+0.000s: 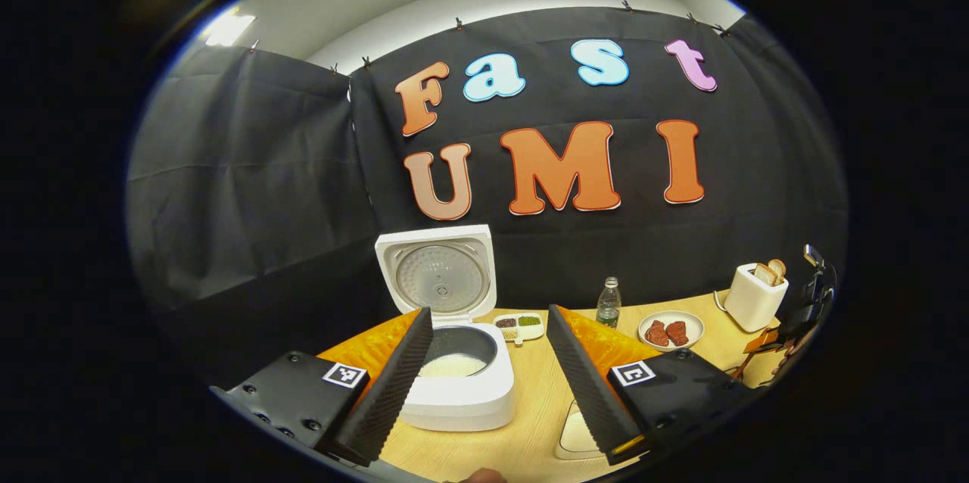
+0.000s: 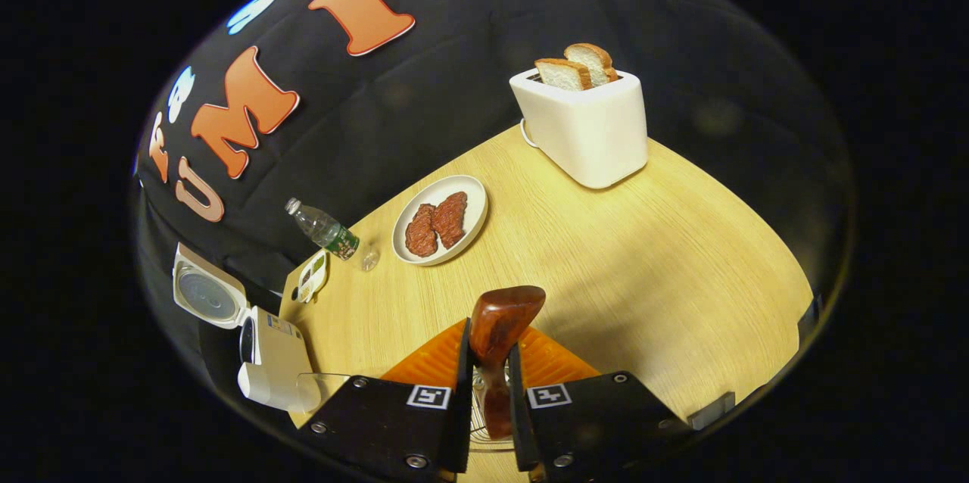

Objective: Close the left gripper, press the button to open the rice cooker; take a wooden spoon from the chopstick holder with the right hand, scoop a spoonful of rice and pour it into the rice cooker, then put the wooden spoon back into the chopstick holder.

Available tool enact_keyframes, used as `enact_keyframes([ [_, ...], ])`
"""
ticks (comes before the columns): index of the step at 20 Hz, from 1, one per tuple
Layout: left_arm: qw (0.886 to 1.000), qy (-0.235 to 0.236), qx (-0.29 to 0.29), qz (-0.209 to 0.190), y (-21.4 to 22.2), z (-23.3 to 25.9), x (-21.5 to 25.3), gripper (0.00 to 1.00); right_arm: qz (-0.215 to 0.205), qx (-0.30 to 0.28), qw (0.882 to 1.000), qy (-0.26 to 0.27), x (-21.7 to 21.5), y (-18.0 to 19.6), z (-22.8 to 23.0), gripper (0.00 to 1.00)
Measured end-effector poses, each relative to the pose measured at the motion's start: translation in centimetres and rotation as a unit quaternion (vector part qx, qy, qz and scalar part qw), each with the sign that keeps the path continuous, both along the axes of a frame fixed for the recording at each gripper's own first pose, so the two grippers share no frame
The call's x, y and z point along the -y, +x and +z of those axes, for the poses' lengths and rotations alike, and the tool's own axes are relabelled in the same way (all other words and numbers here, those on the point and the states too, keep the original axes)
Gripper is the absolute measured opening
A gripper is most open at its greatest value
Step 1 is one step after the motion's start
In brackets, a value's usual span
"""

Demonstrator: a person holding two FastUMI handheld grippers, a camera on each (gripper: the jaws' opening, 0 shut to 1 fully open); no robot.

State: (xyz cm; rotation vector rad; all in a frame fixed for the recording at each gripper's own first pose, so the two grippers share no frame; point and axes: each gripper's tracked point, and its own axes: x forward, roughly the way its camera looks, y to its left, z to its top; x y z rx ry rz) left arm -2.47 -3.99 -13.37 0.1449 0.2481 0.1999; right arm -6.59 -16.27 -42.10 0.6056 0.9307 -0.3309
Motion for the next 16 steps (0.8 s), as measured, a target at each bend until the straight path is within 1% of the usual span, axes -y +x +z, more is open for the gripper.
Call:
enact_keyframes([
  [3, 1.000, -0.005, 0.000, -0.007, 0.1, 0.0, 0.1, 1.00, -0.007, 0.023, 1.000, -0.010, 0.0, -0.6, 0.4, 0.21],
  [4, 1.000, -0.004, -0.001, -0.010, 0.1, -0.1, 0.0, 0.98, -0.008, 0.027, 0.999, -0.016, 0.1, -0.7, 0.5, 0.22],
  [5, 1.000, -0.002, 0.000, -0.013, 0.3, 0.0, -0.1, 1.00, -0.012, 0.033, 0.999, -0.017, 0.1, -0.9, 0.7, 0.22],
  [8, 1.000, -0.002, 0.001, -0.024, 0.8, 0.2, 0.0, 1.00, -0.013, 0.048, 0.999, -0.018, -0.5, -1.4, 1.4, 0.22],
  [10, 1.000, -0.001, 0.004, -0.027, 0.8, 0.4, -0.2, 1.00, -0.020, 0.059, 0.998, -0.026, -0.7, -2.1, 1.8, 0.17],
  [11, 1.000, -0.002, 0.003, -0.029, 0.9, 0.3, -0.3, 0.98, -0.019, 0.063, 0.997, -0.028, -1.0, -2.4, 2.2, 0.14],
  [12, 0.999, -0.003, 0.003, -0.031, 0.9, 0.1, -0.4, 1.00, -0.017, 0.059, 0.998, -0.029, -1.3, -2.9, 2.3, 0.13],
  [13, 0.999, -0.004, 0.002, -0.034, 0.9, 0.0, -0.6, 1.00, -0.019, 0.056, 0.998, -0.030, -1.5, -3.2, 2.5, 0.13],
  [14, 0.999, -0.005, 0.002, -0.034, 0.9, 0.0, -0.8, 0.98, -0.026, 0.057, 0.997, -0.039, -1.4, -3.1, 2.7, 0.13],
  [15, 0.999, -0.006, 0.001, -0.035, 0.9, 0.1, -1.1, 1.00, -0.030, 0.058, 0.997, -0.048, -1.2, -3.0, 3.0, 0.13],
  [16, 0.999, -0.006, 0.002, -0.034, 0.9, 0.2, -1.5, 1.00, -0.036, 0.062, 0.996, -0.054, -1.1, -2.7, 3.6, 0.13],
])
